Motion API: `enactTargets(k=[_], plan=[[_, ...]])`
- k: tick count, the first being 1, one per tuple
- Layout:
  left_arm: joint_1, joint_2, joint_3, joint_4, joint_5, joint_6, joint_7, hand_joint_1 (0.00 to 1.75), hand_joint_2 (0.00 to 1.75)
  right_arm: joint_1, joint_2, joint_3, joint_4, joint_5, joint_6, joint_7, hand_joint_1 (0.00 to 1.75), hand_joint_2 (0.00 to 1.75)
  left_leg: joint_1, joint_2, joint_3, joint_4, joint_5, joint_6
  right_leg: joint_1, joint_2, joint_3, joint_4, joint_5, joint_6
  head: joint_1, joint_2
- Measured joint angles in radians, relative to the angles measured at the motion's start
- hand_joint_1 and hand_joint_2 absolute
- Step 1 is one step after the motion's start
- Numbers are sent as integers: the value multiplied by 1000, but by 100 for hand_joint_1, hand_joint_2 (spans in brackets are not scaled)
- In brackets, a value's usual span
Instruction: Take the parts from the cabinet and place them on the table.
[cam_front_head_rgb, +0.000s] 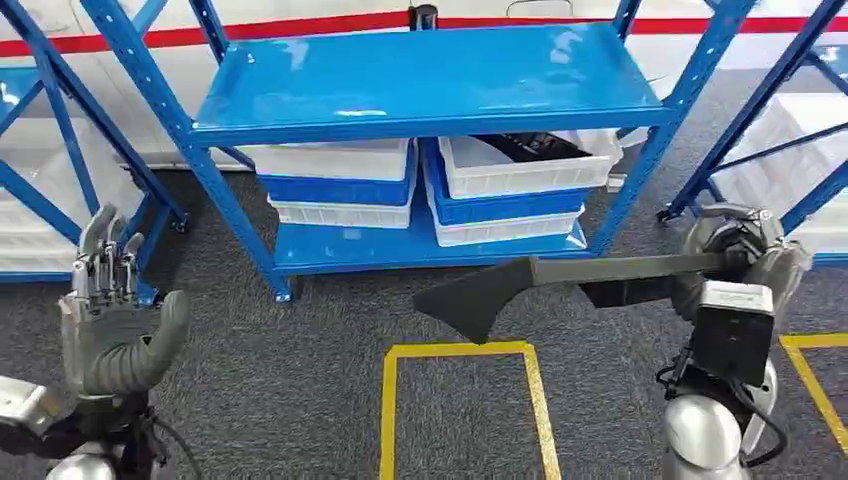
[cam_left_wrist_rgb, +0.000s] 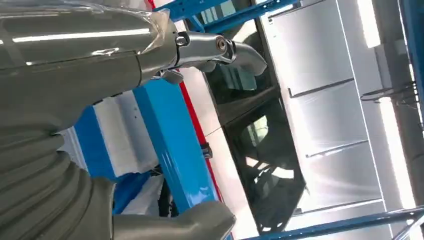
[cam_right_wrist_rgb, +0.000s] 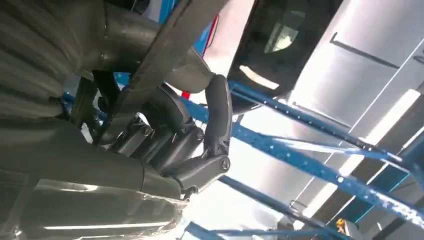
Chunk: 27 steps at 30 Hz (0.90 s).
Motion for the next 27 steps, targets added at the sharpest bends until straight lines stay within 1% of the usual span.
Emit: enactTargets(k=[1, 2, 3, 4, 5, 6, 7, 8, 9, 10, 11, 12, 13, 14, 15, 16, 17, 18, 19, 20, 21, 22, 23, 24, 25, 26, 27], plan=[[-1, -1, 4, 12, 4, 0, 0, 0, 175, 4, 0, -8, 3, -4, 2, -3, 175, 175, 7, -1, -9, 7, -15, -5, -6, -4, -8, -2, 12, -17, 2, 0], [-2, -2, 10, 22, 6, 0, 3, 0, 175, 8, 0, -15, 6, -6, 3, -5, 175, 175, 7, -2, -22, 36, -70, -9, -4, -4, -13, -2, 22, -33, -1, 0], [-4, -4, 15, 32, 6, -1, 3, 0, 175, 13, 0, -21, 8, -7, 3, -10, 175, 175, 7, -3, -37, 94, -135, -13, -2, -4, -26, -1, 35, -43, -1, 0], [-8, -5, 17, 41, 6, -2, 3, 0, 175, 19, 0, -26, 10, -7, 4, -16, 175, 175, 7, -3, -57, 171, -192, -16, 0, -5, -41, 0, 46, -45, -2, 0], [-12, -9, 19, 52, 6, -4, 3, 0, 175, 27, 0, -31, 14, -7, 5, -21, 175, 175, 8, -3, -75, 258, -234, -19, 2, -5, -57, 1, 58, -46, -2, 0], [-13, -12, 19, 61, 5, -5, 3, 0, 175, 32, 0, -33, 18, -7, 6, -22, 175, 175, 8, -3, -80, 312, -244, -18, 4, -5, -71, 1, 69, -46, -1, 0], [-13, -14, 20, 69, 4, -5, 3, 0, 175, 36, 0, -36, 22, -7, 8, -23, 175, 175, 7, -3, -67, 326, -227, -16, 5, -5, -85, 1, 80, -45, -1, 0], [-14, -16, 20, 74, 4, -5, 3, 0, 175, 38, 0, -38, 25, -7, 10, -23, 175, 175, 7, -3, -34, 296, -193, -12, 6, -5, -97, 1, 89, -43, -2, 0], [-15, -18, 21, 78, 4, -5, 3, 0, 175, 39, 0, -41, 28, -7, 11, -23, 175, 175, 7, -3, 21, 229, -158, -7, 7, -4, -107, 1, 99, -40, -1, 0], [-18, -19, 21, 81, 4, -5, 3, 0, 175, 39, 0, -43, 28, -7, 12, -23, 175, 175, 7, -3, 90, 137, -140, -1, 7, -3, -114, 1, 107, -35, -2, 0], [-20, -20, 21, 82, 4, -5, 3, 0, 175, 39, 0, -45, 28, -8, 12, -24, 175, 175, 7, -6, 148, 60, -155, 5, 7, -3, -115, 2, 113, -32, -2, 0], [-22, -20, 21, 83, 2, -5, 2, 0, 175, 38, 0, -48, 28, -8, 13, -24, 175, 175, 1, -8, 194, -19, -181, 6, 12, -3, -119, 3, 121, -21, 0, 0], [-22, -21, 21, 85, 2, -4, 2, 0, 175, 37, 0, -49, 28, -8, 14, -24, 175, 175, -3, -8, 186, -14, -180, 7, 11, -5, -118, -3, 131, -13, 0, 0], [-22, -21, 22, 86, 2, -4, 2, 0, 175, 37, 0, -49, 29, -8, 14, -24, 175, 175, -8, -9, 181, -15, -175, 13, 6, -6, -120, -6, 139, -6, -3, 0], [-22, -21, 22, 89, 2, -3, 2, 0, 175, 37, 0, -52, 29, -8, 17, -24, 175, 175, -12, -8, 176, -17, -164, 22, 5, -5, -120, -11, 151, 4, -1, 0], [-23, -23, 21, 91, 2, -3, 2, 0, 175, 36, 1, -54, 29, -8, 17, -22, 175, 175, -1, -5, 164, -31, -145, 34, 12, -6, -129, -5, 147, 10, -1, 0], [-27, -27, 21, 94, 2, -3, 2, 0, 175, 35, 0, -57, 32, -7, 18, -22, 175, 175, -5, -3, 158, -33, -132, 37, 8, -5, -144, 15, 114, 4, -2, 0], [-31, -29, 21, 98, 2, -1, 1, 0, 175, 32, -3, -62, 34, -7, 19, -21, 175, 175, -5, -2, 145, -32, -121, 48, 10, -4, -163, 63, 61, -9, 4, 0], [-32, -30, 21, 101, 3, 2, 1, 0, 175, 28, -5, -64, 37, -8, 20, -20, 175, 175, -6, -2, 130, -31, -108, 50, 10, -3, -182, 132, 8, -17, 5, 0], [-34, -33, 21, 104, 3, 6, 1, 0, 175, 25, -6, -65, 40, -9, 20, -19, 175, 175, -6, -1, 114, -30, -96, 50, 10, -3, -201, 206, -33, -19, 5, 0], [-37, -37, 22, 106, 3, 8, 2, 0, 175, 21, -7, -65, 44, -11, 21, -19, 175, 175, -6, -1, 95, -30, -82, 50, 10, -3, -213, 279, -52, -12, 5, 0], [-37, -40, 21, 107, 1, 11, 3, 0, 175, 18, -9, -65, 47, -13, 23, -19, 175, 175, -7, 0, 80, -29, -70, 49, 10, -3, -209, 308, -44, 0, 5, 0], [-37, -42, 21, 107, -2, 16, 3, 0, 175, 13, -10, -65, 52, -16, 27, -20, 175, 175, -7, 0, 63, -28, -59, 47, 10, -3, -182, 295, -20, 14, 5, 0], [-36, -43, 21, 107, -2, 17, 3, 0, 175, 6, -10, -65, 56, -19, 29, -20, 175, 175, -7, 0, 49, -27, -47, 44, 10, -3, -136, 243, 11, 25, 5, 0], [-36, -43, 22, 106, -2, 19, 4, 0, 175, -4, -11, -64, 61, -21, 31, -21, 175, 175, -7, 0, 35, -26, -36, 39, 10, -4, -70, 155, 33, 29, 5, 0], [-36, -43, 22, 105, -2, 22, 4, 0, 175, -11, -11, -64, 63, -21, 31, -21, 175, 175, -7, -1, 29, -22, -29, 35, 9, -3, -14, 77, 27, 23, 5, 0], [-35, -43, 23, 102, -3, 27, 4, 0, 175, -24, -11, -63, 67, -23, 31, -23, 175, 175, -14, -1, 16, -15, -23, 28, 17, -4, 53, -16, 1, 12, 7, 0]])
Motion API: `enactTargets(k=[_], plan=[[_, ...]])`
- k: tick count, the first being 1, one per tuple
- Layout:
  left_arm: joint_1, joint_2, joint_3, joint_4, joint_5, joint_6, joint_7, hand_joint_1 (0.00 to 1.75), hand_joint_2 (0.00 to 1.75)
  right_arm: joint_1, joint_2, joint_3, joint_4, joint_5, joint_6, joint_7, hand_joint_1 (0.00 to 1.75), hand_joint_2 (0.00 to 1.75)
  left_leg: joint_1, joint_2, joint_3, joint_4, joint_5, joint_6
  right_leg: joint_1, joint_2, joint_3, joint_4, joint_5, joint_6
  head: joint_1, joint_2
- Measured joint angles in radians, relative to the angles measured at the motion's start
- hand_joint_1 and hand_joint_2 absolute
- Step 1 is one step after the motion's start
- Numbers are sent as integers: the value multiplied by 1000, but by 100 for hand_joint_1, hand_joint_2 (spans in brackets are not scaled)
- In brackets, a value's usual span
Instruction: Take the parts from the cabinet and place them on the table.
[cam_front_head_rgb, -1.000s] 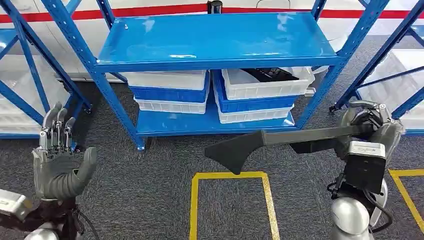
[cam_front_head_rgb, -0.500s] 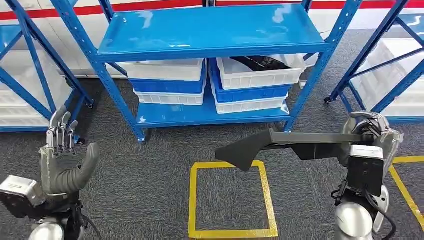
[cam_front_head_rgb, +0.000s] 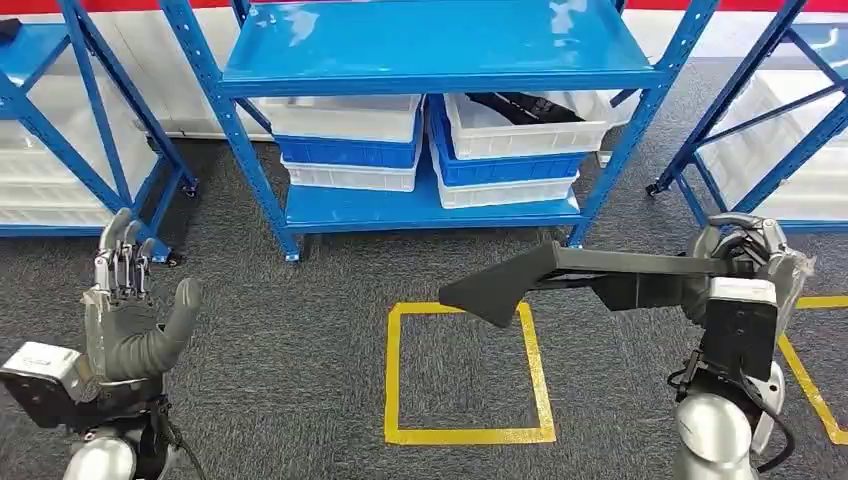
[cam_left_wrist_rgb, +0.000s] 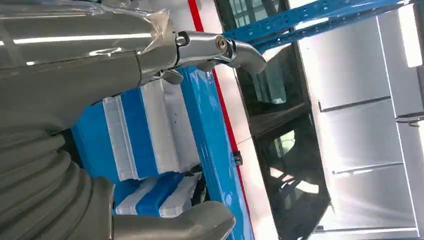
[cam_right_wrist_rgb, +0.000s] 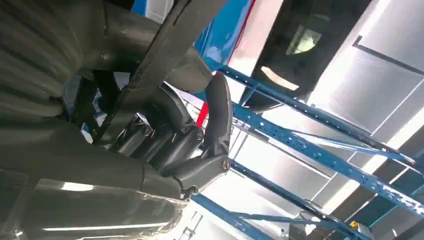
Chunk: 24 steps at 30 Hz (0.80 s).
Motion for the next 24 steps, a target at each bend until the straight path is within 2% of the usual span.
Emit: enactTargets(k=[1, 2, 3, 4, 5, 6, 8, 9, 10, 11, 13, 14, 15, 16, 17, 19, 20, 21, 22, 23, 24], plan=[[1, 0, 2, -2, 0, 2, 0, 0, 175, -10, 0, 0, 3, -1, 0, -2, 175, 175, 0, 1, -6, 1, 13, -6, 2, 2, 0, -25, -11, -11, -3, 0], [1, 0, 6, -4, -2, 5, -2, 0, 175, -16, 1, 0, 10, -1, 0, -3, 175, 175, 1, 2, -10, -1, 23, -11, 1, 2, -13, -23, -9, -14, -2, 0], [4, 0, 9, -5, -3, 11, -2, 0, 175, -21, 2, 0, 18, -2, 0, -5, 175, 175, 4, 1, -11, -5, 31, -18, 6, 2, -22, -18, -3, -23, -2, 0], [6, 0, 10, -5, -5, 15, -2, 0, 175, -24, 3, 1, 24, -2, 0, -7, 175, 175, 7, 0, -16, -5, 34, -25, -4, 1, -24, -24, 7, -37, 0, 0], [9, 0, 15, -7, -7, 21, -3, 0, 175, -32, 8, 3, 31, -2, 1, -9, 175, 175, 12, -5, -23, 10, 4, -32, -11, -4, -29, -24, 17, -45, -1, 0], [11, 0, 20, -10, -9, 27, -2, 0, 175, -42, 15, 5, 40, -2, 4, -9, 175, 175, 13, -5, -38, 56, -62, -39, -11, -5, -37, -24, 29, -60, -3, 0], [11, 0, 26, -16, -12, 36, -2, 0, 175, -58, 23, 7, 54, -2, 7, -9, 175, 175, 14, -6, -83, 203, -173, -51, -10, -6, -61, -22, 53, -64, -4, 0], [14, 0, 27, -18, -13, 39, -2, 0, 175, -65, 29, 10, 65, -2, 11, -9, 175, 175, 17, -6, -103, 284, -201, -56, -10, -6, -78, -20, 64, -62, -5, 0], [17, 0, 30, -21, -15, 41, -1, 0, 175, -70, 35, 13, 74, 0, 14, -8, 175, 175, 20, -6, -105, 324, -197, -58, -10, -6, -93, -19, 74, -60, -5, 0], [19, -1, 34, -25, -18, 43, -1, 0, 175, -74, 42, 16, 81, 2, 17, -7, 175, 175, 22, -6, -87, 323, -171, -59, -11, -6, -106, -17, 83, -58, -5, 0], [20, -2, 39, -31, -19, 47, 0, 0, 175, -80, 49, 20, 89, 4, 21, -5, 175, 175, 24, -6, -36, 265, -124, -59, -12, -5, -123, -14, 92, -52, -5, 0], [20, -2, 41, -34, -21, 49, 0, 0, 175, -85, 53, 22, 93, 5, 22, -5, 175, 175, 25, -6, 15, 197, -101, -58, -14, -5, -131, -10, 98, -46, -5, 0], [20, -2, 42, -38, -21, 50, 0, 0, 175, -89, 56, 23, 97, 5, 22, -4, 175, 175, 26, -6, 79, 111, -96, -55, -14, -5, -136, -7, 103, -43, -6, 0], [19, -2, 44, -43, -21, 50, 0, 0, 175, -95, 61, 25, 100, 6, 22, -3, 175, 175, 23, -8, 148, 18, -123, -50, -10, -6, -144, -3, 107, -36, -6, 0], [21, -3, 45, -49, -21, 51, 0, 0, 175, -102, 62, 27, 102, 6, 22, -1, 175, 175, 21, -9, 157, -12, -132, -44, -8, -8, -146, -2, 115, -28, -3, 0], [23, -3, 49, -52, -21, 52, 1, 0, 175, -113, 68, 31, 108, 8, 24, 3, 175, 175, 12, -9, 146, -5, -125, -34, -10, -10, -148, -6, 130, -11, -5, 0], [25, -3, 50, -54, -21, 53, 1, 0, 175, -115, 71, 32, 110, 10, 24, 6, 175, 175, 10, -8, 140, -10, -116, -22, -8, -10, -149, -8, 138, -5, -5, 0], [27, -4, 50, -55, -21, 53, 0, 0, 175, -118, 72, 32, 113, 14, 24, 10, 175, 175, 20, -2, 136, -20, -100, -6, -10, -10, -160, 1, 129, -3, -4, 0], [27, -4, 50, -55, -20, 51, 0, 0, 175, -122, 75, 32, 115, 17, 24, 12, 175, 175, 15, -2, 122, -19, -88, 3, -9, -7, -185, 36, 85, -14, -5, 0], [30, -3, 51, -55, -15, 49, -3, 0, 175, -127, 76, 32, 119, 19, 25, 12, 175, 175, 15, -1, 108, -18, -77, 9, -9, -6, -206, 99, 34, -25, -2, 0], [38, -2, 53, -55, -6, 45, -7, 0, 175, -132, 76, 32, 122, 19, 25, 13, 175, 175, 13, 0, 92, -18, -66, 11, -10, -5, -233, 186, -17, -30, -3, 0]])
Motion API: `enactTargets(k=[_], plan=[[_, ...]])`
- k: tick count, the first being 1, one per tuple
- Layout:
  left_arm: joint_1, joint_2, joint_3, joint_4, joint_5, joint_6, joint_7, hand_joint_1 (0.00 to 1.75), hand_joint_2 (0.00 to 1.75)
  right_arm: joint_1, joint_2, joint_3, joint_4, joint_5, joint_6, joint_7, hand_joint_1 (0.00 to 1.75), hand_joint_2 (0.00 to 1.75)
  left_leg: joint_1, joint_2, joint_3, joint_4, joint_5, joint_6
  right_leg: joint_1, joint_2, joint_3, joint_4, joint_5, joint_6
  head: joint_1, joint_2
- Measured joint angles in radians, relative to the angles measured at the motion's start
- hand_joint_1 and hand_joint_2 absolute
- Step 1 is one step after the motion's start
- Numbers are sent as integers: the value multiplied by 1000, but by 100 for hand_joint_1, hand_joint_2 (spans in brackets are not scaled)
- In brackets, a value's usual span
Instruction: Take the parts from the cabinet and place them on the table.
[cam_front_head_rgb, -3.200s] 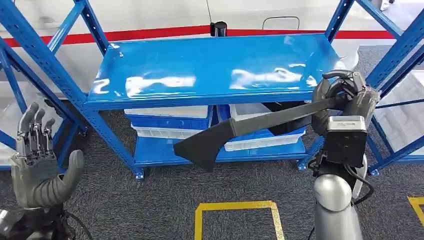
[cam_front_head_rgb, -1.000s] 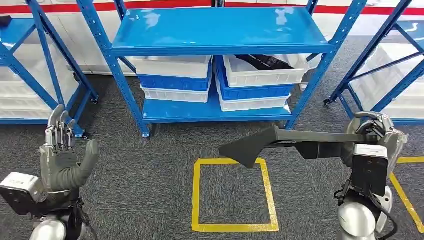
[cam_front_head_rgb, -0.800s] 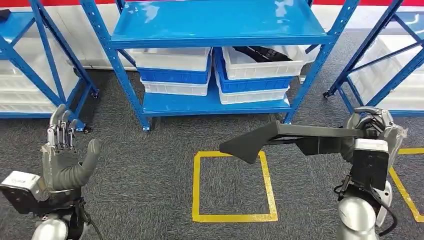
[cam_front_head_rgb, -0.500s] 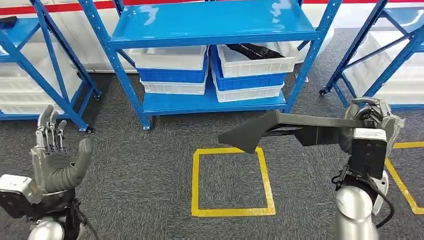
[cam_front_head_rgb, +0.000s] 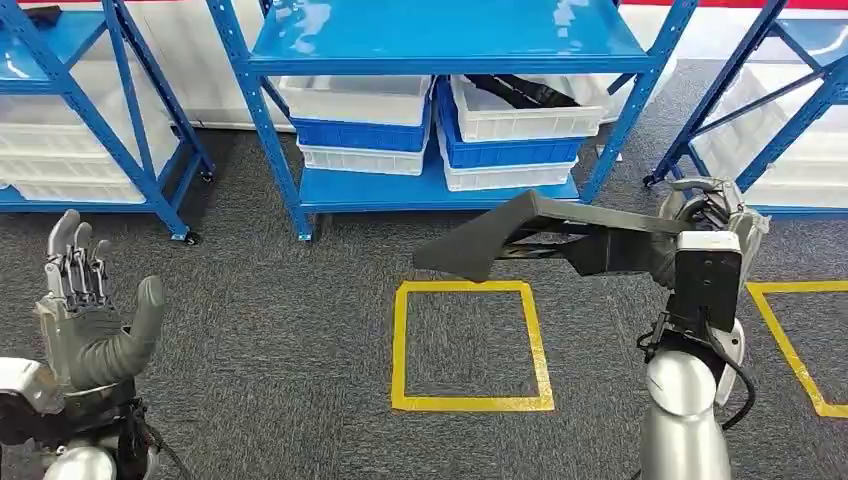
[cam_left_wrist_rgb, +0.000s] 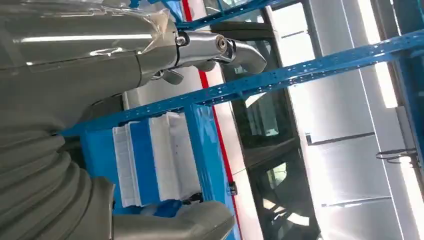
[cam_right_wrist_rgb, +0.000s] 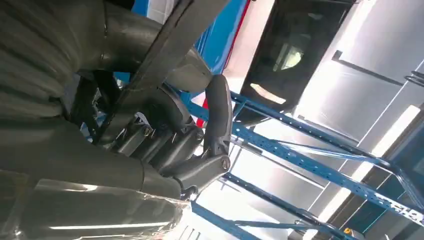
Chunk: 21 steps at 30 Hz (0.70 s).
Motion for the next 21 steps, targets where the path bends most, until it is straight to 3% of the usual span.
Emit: enactTargets(k=[1, 2, 3, 5, 6, 7, 8, 10, 11, 12, 13, 14, 16, 17, 18, 19, 20, 21], plan=[[5, 2, 3, 1, 10, -5, -5, 0, 175, -3, 0, 0, 5, 0, 0, 0, 175, 175, -1, 1, -14, 1, 10, 1, 0, 0, -19, 73, -31, 0, 0, 0], [8, 5, 7, 3, 21, -11, -11, 0, 175, -5, -2, 0, 12, -1, 0, 2, 175, 175, -2, 1, -30, 3, 22, 1, 1, 1, -25, 125, -39, 9, 1, 0], [9, 7, 9, 7, 31, -15, -18, 0, 175, -5, -3, -1, 16, 0, 0, 2, 175, 175, -3, 1, -44, 3, 32, 0, 1, 2, -9, 126, -26, 19, 0, 0], [8, 15, 11, 15, 40, -17, -26, 0, 175, -7, -3, -2, 23, -1, -1, 3, 175, 175, -3, -1, -69, 6, 51, -6, 3, 2, 79, 19, 29, 37, 0, 0], [8, 20, 12, 19, 47, -17, -27, 0, 175, -11, -3, -2, 27, 0, -2, 3, 175, 175, -3, -1, -80, 9, 59, -10, 3, 2, 144, -77, 50, 38, 1, 0], [5, 23, 12, 22, 49, -17, -30, 0, 175, -16, -3, -3, 27, 0, -2, 3, 175, 175, -5, -1, -90, 14, 67, -16, 3, 1, 195, -172, 22, 26, 0, 0], [-1, 27, 13, 24, 50, -16, -32, 0, 175, -18, -2, -3, 28, 0, -3, 3, 175, 175, -7, -1, -97, 16, 76, -23, 16, 3, 223, -209, 14, 15, 0, 0], [-13, 31, 12, 30, 50, -15, -34, 0, 175, -22, -1, -3, 31, 1, -4, 2, 175, 175, -7, -1, -97, 14, 90, -32, 16, 3, 200, -200, 24, 8, 0, 0], [-18, 31, 12, 33, 51, -11, -33, 0, 175, -25, 1, -3, 34, 2, -4, 2, 175, 175, -5, -1, -98, 12, 97, -38, 16, 3, 195, -199, 28, -1, -3, 0], [-20, 33, 13, 34, 53, -6, -32, 0, 175, -28, 2, -3, 37, 2, -4, 2, 175, 175, -2, -2, -102, 14, 98, -44, 1, 3, 190, -206, 40, -16, -1, 0], [-20, 35, 14, 34, 54, -5, -31, 0, 175, -35, 5, -2, 39, 2, -4, 2, 175, 175, 2, -4, -115, 38, 51, -51, 2, 0, 190, -204, 51, -26, -1, 0], [-22, 38, 15, 35, 54, -4, -30, 0, 175, -40, 9, -2, 42, 1, -4, 2, 175, 175, 3, -5, -132, 92, -16, -57, 2, -1, 177, -204, 64, -36, -8, 0], [-25, 38, 16, 36, 54, -4, -29, 0, 175, -41, 13, -1, 46, 1, -4, 2, 175, 175, 6, -5, -177, 252, -117, -68, 5, 0, 149, -202, 86, -38, -8, 0], [-25, 38, 16, 38, 54, -4, -29, 0, 175, -40, 13, -1, 49, 1, -4, 2, 175, 175, 7, -5, -190, 314, -135, -71, 5, 0, 135, -200, 95, -37, -8, 0], [-25, 38, 16, 39, 54, -4, -29, 0, 175, -40, 14, -1, 53, 1, -4, 2, 175, 175, 8, -5, -187, 338, -130, -72, 5, 0, 123, -199, 103, -34, -8, 0], [-26, 38, 16, 40, 54, -2, -29, 0, 175, -41, 14, -1, 56, 1, -4, 2, 175, 175, 10, -5, -157, 317, -97, -73, 5, 0, 107, -197, 113, -32, -9, 0], [-29, 38, 16, 42, 55, 1, -26, 0, 175, -43, 14, -1, 59, 1, -4, 2, 175, 175, 11, -5, -111, 260, -63, -72, 4, 0, 96, -194, 120, -28, -8, 0], [-35, 39, 17, 42, 56, 5, -23, 0, 175, -48, 14, -1, 63, 1, -4, 2, 175, 175, 13, -5, -46, 170, -35, -69, 4, 0, 86, -190, 126, -24, -8, 0]])
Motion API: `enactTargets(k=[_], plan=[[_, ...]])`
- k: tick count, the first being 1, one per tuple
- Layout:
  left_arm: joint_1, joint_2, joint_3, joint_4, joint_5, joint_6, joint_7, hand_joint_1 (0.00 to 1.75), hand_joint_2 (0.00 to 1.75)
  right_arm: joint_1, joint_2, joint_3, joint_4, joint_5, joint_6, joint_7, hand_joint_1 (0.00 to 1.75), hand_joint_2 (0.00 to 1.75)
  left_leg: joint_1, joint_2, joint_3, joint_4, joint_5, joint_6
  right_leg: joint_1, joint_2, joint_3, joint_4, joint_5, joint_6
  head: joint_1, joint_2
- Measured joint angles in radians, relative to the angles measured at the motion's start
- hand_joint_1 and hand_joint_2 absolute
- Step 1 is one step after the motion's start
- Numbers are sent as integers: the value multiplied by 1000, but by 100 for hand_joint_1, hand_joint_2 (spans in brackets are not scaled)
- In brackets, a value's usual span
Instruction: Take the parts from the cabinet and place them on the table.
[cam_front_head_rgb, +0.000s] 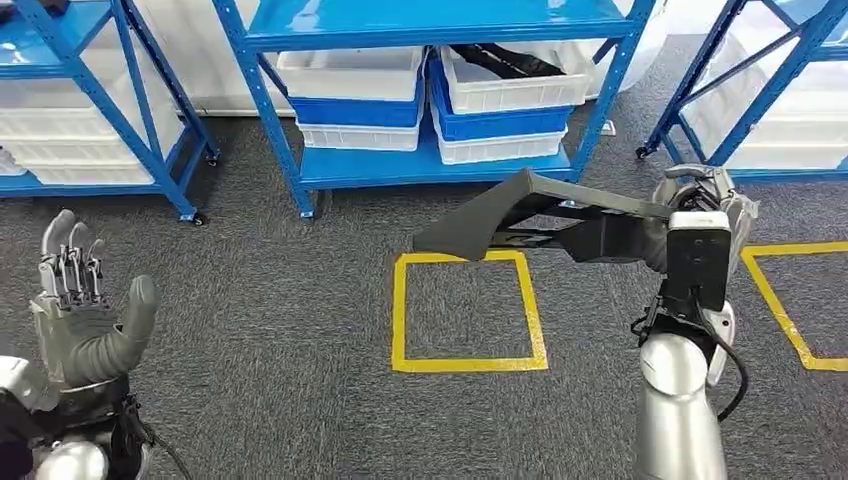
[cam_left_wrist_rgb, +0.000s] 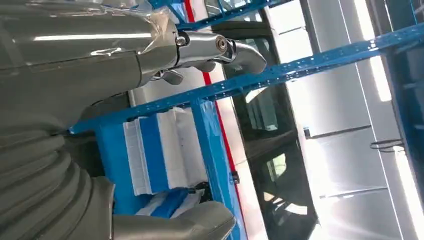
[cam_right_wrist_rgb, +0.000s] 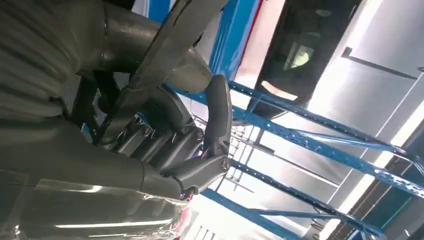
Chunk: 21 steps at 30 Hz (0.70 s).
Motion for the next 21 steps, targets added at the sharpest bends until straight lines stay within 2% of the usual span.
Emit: enactTargets(k=[1, 2, 3, 5, 6, 7, 8, 9, 10, 11, 12, 13, 14, 15, 16, 17, 18, 19, 21], plan=[[-6, 1, 2, 0, 0, 2, 2, 0, 175, -6, 1, 0, 3, 0, 0, 0, 175, 175, 1, -2, 64, -88, -3, 4, 0, 0, -5, 6, 4, 5, 0, 0], [-13, 3, 3, 2, 1, 2, 5, 0, 175, -15, 1, 0, 6, -3, 0, 0, 175, 175, -5, -3, 101, -150, -29, 8, 6, 1, -14, 10, 9, 14, 0, 0], [-16, 4, 4, 3, 1, 4, 5, 0, 175, -23, 1, 1, 10, -5, 0, 0, 175, 175, -7, -5, 93, -145, -25, 14, 5, 0, -14, 8, 17, 21, 4, 0], [-22, 8, 7, 8, 1, 7, 7, 0, 175, -36, 3, 4, 18, -11, 0, 0, 175, 175, -16, -4, 84, -144, -18, 27, 2, 0, -15, 4, 32, 35, 2, 0], [-23, 8, 6, 9, 1, 9, 7, 0, 175, -40, 3, 4, 23, -14, 0, 0, 175, 175, -14, -2, 79, -154, -2, 42, 9, 1, -21, 4, 37, 45, 3, 0], [-25, 8, 7, 9, 1, 9, 7, 0, 175, -46, 3, 4, 29, -16, 0, 0, 175, 175, -9, 5, 70, -159, 11, 52, 1, 4, -37, 22, 16, 42, 2, 0], [-28, 8, 7, 10, 1, 10, 8, 0, 175, -51, 3, 4, 33, -18, 0, 0, 175, 175, -11, 4, 55, -160, 23, 62, 9, 5, -60, 63, -31, 34, 5, 0], [-29, 8, 7, 10, 1, 11, 8, 0, 175, -52, 3, 4, 36, -18, 0, 0, 175, 175, -11, 4, 41, -160, 33, 65, 8, 6, -83, 131, -82, 27, 5, 0], [-30, 7, 7, 11, 1, 12, 7, 0, 175, -53, 3, 5, 40, -18, 0, 0, 175, 175, -13, 4, 24, -159, 46, 68, 7, 6, -111, 227, -136, 25, 6, 0], [-29, 7, 7, 11, 1, 12, 8, 0, 175, -53, 3, 5, 45, -19, 0, 0, 175, 175, -13, 4, 11, -159, 55, 68, 8, 6, -125, 290, -158, 28, 6, 0], [-29, 7, 7, 13, 1, 12, 8, 0, 175, -53, 3, 5, 48, -19, 0, 0, 175, 175, -13, 4, -3, -158, 66, 67, 8, 6, -127, 336, -159, 38, 7, 0], [-30, 7, 7, 15, 1, 12, 8, 0, 175, -53, 3, 5, 53, -19, 0, 0, 175, 175, -14, 4, -18, -157, 77, 65, 7, 6, -106, 334, -137, 51, 7, 0], [-29, 7, 7, 17, 1, 12, 8, 0, 175, -54, 3, 5, 56, -19, 0, 0, 175, 175, -13, 4, -30, -157, 87, 62, 7, 6, -67, 292, -107, 63, 8, 0], [-29, 7, 7, 18, 2, 13, 8, 0, 175, -55, 3, 5, 58, -19, 0, 0, 175, 175, -13, 4, -40, -157, 96, 58, 6, 6, -9, 214, -81, 69, 7, 0], [-30, 7, 7, 18, 1, 14, 7, 0, 175, -58, 3, 5, 59, -21, 0, 0, 175, 175, -14, 3, -47, -154, 103, 53, 3, 6, 59, 117, -76, 67, 8, 0], [-30, 8, 8, 18, 1, 16, 5, 0, 175, -62, 3, 5, 60, -21, 0, 0, 175, 175, -19, 3, -55, -151, 107, 49, 6, 6, 123, 30, -105, 55, 8, 0], [-31, 8, 11, 18, 2, 18, 1, 0, 175, -66, 5, 6, 61, -23, 0, 0, 175, 175, -19, 3, -58, -149, 114, 42, 13, 9, 148, -24, -127, 38, 7, 0], [-30, 7, 12, 17, 5, 18, -1, 0, 175, -67, 6, 6, 63, -25, -1, 0, 175, 175, -19, 4, -57, -151, 120, 35, 10, 7, 128, -21, -124, 33, 6, 0], [-30, 7, 16, 17, 15, 15, -4, 0, 175, -70, 6, 6, 68, -29, 0, 0, 175, 175, -15, 3, -58, -152, 131, 25, 14, 8, 124, -16, -116, 20, 6, 0]])
